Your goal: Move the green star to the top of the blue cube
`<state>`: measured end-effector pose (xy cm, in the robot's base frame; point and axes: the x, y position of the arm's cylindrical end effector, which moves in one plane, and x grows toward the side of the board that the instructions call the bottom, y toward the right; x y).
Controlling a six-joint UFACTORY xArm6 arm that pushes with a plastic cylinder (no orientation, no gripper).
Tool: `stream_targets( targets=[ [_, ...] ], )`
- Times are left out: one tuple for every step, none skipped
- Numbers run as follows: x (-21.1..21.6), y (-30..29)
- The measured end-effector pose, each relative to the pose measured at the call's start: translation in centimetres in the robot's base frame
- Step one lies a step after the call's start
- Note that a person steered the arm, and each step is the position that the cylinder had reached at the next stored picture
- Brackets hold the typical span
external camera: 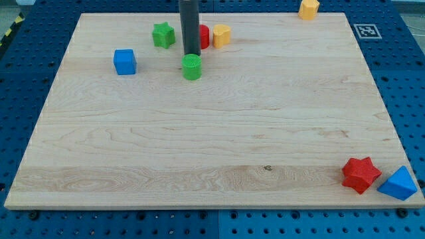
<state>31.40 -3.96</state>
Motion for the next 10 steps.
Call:
stream_targets(
  targets=[
    [-3.3,0.1],
    [-4.6,-0.2],
    [-4.6,-1.6],
    [-4.6,-3.2],
    [-4.6,-4.3],
    [-4.6,-5.0],
    [-4.6,-5.2],
    [-4.6,-5.2],
    [-4.6,-6.1],
    [-4.6,-7.2]
  ],
)
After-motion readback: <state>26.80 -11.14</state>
